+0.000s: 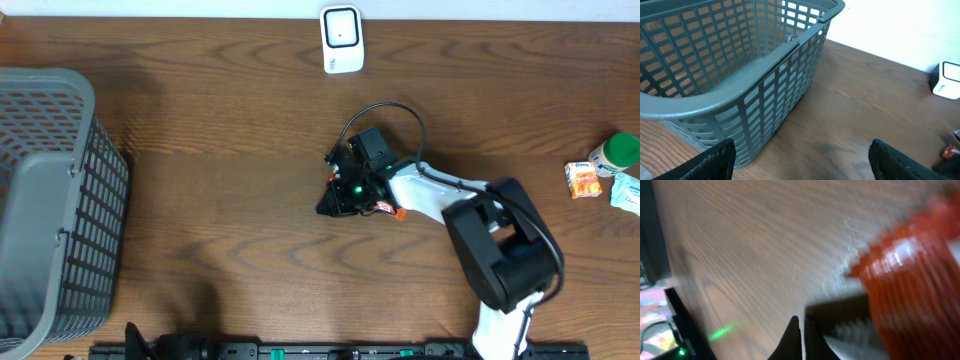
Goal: Scan the item barcode
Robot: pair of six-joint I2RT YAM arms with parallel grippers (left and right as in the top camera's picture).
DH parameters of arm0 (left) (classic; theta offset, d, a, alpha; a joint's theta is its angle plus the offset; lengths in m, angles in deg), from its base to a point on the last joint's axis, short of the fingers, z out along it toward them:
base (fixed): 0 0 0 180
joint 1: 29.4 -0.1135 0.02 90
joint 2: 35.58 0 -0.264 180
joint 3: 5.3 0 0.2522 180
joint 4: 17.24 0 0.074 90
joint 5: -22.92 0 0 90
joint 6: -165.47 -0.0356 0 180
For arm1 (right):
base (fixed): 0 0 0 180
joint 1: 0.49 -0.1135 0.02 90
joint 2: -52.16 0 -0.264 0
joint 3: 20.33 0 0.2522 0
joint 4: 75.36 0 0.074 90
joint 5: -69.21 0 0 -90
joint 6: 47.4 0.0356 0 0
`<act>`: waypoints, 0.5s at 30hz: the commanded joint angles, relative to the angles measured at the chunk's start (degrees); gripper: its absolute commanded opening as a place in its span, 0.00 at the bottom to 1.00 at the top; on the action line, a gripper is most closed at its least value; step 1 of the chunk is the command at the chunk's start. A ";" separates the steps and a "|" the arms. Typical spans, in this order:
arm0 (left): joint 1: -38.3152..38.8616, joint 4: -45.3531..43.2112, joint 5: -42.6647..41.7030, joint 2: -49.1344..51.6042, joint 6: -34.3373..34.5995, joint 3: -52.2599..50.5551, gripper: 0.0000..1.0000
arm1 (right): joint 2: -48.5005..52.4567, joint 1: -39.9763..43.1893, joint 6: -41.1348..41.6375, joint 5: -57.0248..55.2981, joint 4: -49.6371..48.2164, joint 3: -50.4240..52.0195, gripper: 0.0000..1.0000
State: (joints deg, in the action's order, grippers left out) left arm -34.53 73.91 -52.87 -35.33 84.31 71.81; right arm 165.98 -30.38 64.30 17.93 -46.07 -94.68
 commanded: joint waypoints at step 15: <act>0.17 -0.07 -0.09 -0.07 0.04 -0.02 0.86 | -20.90 1.03 2.08 -32.48 15.47 0.98 0.01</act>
State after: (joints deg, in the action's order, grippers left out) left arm -34.53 73.91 -52.85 -35.33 84.31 71.81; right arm 142.14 -29.35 64.95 -8.30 -30.18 -93.72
